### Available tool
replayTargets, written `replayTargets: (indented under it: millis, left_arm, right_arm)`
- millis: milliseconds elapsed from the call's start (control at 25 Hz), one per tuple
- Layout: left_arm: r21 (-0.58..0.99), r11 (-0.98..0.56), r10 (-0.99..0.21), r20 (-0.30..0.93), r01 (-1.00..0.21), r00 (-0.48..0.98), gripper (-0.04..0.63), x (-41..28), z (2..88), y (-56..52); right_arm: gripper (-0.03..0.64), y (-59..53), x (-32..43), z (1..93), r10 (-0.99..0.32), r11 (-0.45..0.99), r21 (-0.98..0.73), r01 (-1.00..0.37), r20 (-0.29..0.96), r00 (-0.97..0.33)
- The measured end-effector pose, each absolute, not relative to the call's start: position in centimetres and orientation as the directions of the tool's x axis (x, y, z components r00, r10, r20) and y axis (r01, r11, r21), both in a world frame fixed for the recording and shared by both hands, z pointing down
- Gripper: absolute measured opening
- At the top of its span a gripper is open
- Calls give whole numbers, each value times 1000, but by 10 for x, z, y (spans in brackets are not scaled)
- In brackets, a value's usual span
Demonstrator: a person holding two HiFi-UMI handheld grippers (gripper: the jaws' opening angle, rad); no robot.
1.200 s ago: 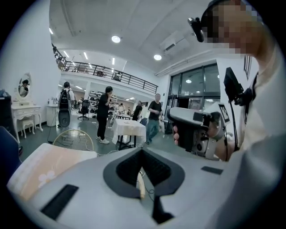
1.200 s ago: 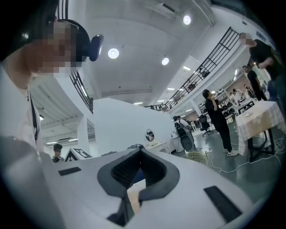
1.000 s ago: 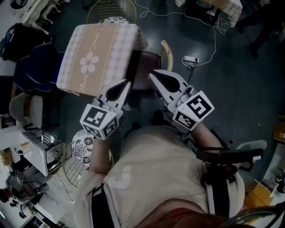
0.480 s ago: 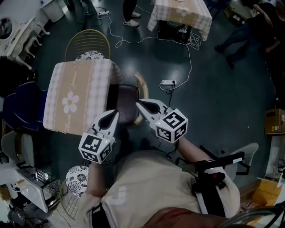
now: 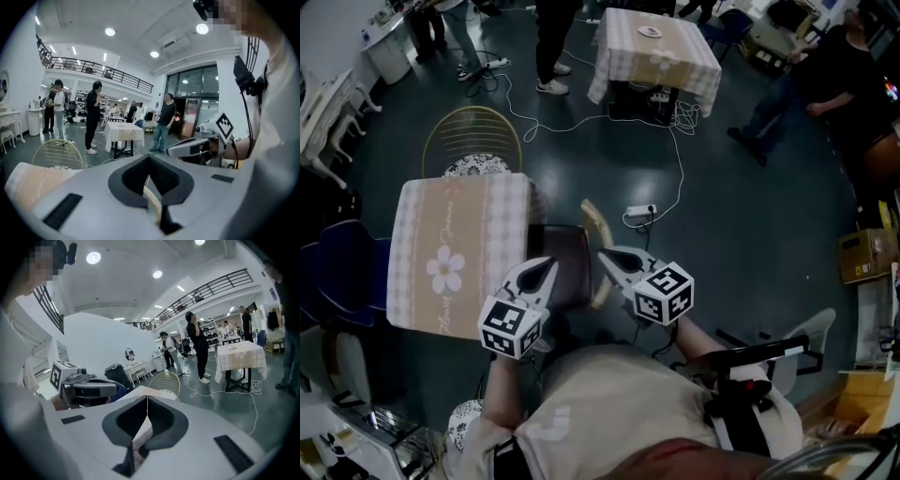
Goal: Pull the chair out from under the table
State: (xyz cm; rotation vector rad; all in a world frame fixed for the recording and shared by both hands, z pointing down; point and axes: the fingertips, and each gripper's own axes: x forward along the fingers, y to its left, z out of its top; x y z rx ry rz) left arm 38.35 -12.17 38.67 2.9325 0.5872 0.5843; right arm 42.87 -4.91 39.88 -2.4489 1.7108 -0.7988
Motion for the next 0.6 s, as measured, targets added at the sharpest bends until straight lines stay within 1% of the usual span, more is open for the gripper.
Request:
replayTargets:
  millis: [280,440,560,600]
  left_arm:
    - [219,-900,433,361,377,826,8,390,396,-156]
    - [210,-887,460,328,411,825,8,403,391,-171]
    - [221,-879,476,337,423,812,8,404,399,-183]
    - [227,-875,483,345,428,805,8,403,403,-186]
  right_arm:
    - [11,-61,441,422,-816,-500,-316,-806,483,317]
    - [11,-55,471,433,-717,-630,-238,-739,545,435]
    - [12,-56,481,446,-667,-687,-233,-689,579,469]
    - [42,-58,480,452,-658,-694,-240,-678,593,464]
